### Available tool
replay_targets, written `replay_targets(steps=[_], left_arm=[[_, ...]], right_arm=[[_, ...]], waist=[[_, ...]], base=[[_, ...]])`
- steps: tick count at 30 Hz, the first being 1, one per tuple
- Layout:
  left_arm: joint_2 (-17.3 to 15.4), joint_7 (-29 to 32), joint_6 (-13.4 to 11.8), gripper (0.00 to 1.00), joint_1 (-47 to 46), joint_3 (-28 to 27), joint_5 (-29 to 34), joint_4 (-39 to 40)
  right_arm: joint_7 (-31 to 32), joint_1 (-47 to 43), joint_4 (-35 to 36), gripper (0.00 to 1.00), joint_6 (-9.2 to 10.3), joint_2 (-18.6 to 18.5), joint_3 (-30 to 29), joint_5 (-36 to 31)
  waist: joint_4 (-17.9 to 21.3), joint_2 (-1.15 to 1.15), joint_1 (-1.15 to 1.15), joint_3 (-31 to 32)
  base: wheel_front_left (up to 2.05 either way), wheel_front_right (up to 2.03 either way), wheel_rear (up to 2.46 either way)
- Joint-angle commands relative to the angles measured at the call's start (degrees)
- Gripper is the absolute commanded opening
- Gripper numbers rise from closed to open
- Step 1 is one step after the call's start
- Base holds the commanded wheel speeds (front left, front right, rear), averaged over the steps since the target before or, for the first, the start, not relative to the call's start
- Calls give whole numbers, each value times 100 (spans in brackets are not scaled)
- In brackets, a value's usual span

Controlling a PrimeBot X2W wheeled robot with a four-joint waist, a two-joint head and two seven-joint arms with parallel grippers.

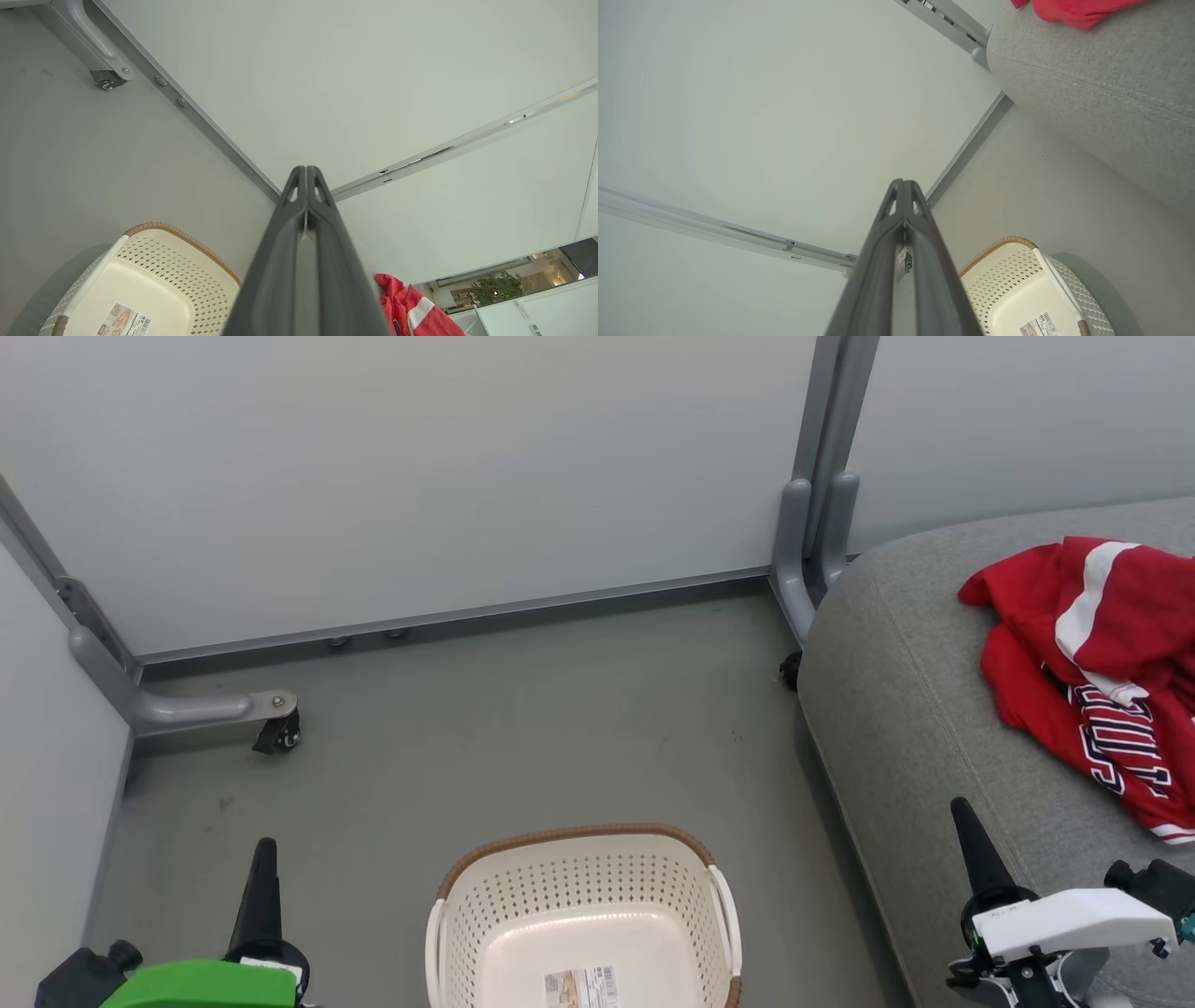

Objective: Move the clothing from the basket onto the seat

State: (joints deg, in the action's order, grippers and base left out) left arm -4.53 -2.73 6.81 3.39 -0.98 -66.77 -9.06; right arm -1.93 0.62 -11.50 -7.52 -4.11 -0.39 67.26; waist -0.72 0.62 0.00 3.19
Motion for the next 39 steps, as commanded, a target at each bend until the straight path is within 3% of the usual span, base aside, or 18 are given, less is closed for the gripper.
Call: replay_targets(steps=[1, 39], left_arm=[[-56, 41, 27, 0, -186, -35, -167, 13], [-27, 559, 70, 0, -777, -249, -2059, -358]], right_arm=[[50, 124, 16, 0, 3, -31, -40, 164], [559, 463, -177, 0, 5, 3, -363, 1963]], waist=[[2, -34, 0, -10], [49, -52, 0, -229]], base=[[0, 0, 0], [0, 0, 0]])
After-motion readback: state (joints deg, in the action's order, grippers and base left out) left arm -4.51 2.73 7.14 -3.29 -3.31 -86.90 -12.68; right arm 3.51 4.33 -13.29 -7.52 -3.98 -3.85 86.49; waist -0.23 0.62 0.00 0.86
